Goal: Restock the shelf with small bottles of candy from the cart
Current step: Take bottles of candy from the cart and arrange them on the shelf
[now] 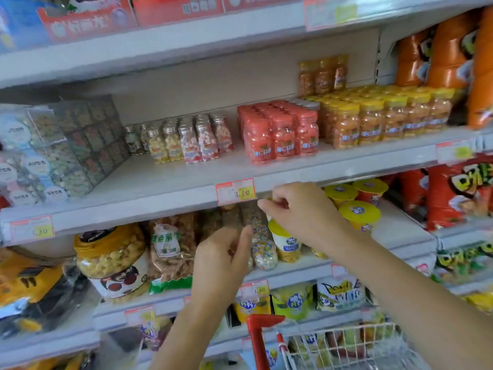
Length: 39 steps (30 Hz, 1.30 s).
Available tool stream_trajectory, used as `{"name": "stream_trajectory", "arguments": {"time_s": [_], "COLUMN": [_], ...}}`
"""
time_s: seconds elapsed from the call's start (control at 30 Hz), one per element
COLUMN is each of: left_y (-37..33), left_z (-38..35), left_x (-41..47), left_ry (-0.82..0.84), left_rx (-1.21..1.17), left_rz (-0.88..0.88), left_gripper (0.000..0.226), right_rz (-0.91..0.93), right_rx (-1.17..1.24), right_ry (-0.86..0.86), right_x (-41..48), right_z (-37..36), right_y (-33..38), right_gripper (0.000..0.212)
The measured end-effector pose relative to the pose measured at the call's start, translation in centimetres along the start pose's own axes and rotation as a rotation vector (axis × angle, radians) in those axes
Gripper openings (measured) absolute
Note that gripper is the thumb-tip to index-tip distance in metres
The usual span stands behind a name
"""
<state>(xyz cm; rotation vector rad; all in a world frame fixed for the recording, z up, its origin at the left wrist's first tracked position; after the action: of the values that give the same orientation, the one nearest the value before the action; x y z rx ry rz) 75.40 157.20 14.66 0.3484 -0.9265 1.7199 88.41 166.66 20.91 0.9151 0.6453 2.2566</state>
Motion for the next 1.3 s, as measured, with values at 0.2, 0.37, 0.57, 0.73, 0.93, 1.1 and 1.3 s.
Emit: {"name": "stream_trajectory", "arguments": {"time_s": [0.2,0.37,0.57,0.73,0.93,1.1,1.3], "left_y": [-1.4,-3.3,-3.5,-5.1,-8.2,-7.9,-5.7], "left_z": [-9.9,-18.9,-27.5,-30.4,-31.1,-30.5,-28.6], "left_x": [-9.8,-16.9,-24.7,-29.3,-32.4,-31.6,-28.0], "left_ry": [0.48,0.881,1.352,1.6,1.796,1.766,1.573], "left_rx": [-0.092,-0.106,0.057,-0.033,0.061,0.058,-0.064], "left_rz": [0.071,0.199,0.229,0.361,0.278,0.23,0.445], "left_gripper": [0.041,0.016,0.052,0.008,0.046,0.036,0.023], "right_rz": [-0.425,-0.816,-1.122,-1.144,-1.05,-1.104,-1.098], "right_rx": [-0.015,-0.052,-0.079,-0.111,-0.163,-0.053,0.136], "right_ry": [0.216,0.453,0.587,0.907,1.11,1.061,0.629], "right_x": [-9.6,-18.3,-27.6,-32.9,-34.4,-34.5,-32.3], "right_z": [-1.2,-2.4,-4.5,-7.4,-8.4,-8.0,-5.1], "right_y": [-15.1,-26.2,-34.4,-36.5,-37.2,-37.1,-36.0], "right_gripper": [0.047,0.027,0.042,0.031,0.039,0.043,0.024]}}
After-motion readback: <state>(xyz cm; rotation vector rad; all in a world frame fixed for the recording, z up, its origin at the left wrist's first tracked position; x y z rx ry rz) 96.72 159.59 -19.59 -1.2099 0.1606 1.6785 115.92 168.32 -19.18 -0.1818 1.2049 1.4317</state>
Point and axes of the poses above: each hand's wrist, its own x-axis towards the middle knuckle, its own z-axis out of the back of the hand, y = z × x, the point moved 1 cm from there along x, towards the middle knuckle, and after that the axes turned 12 degrees about x, right-handed, at the moved point
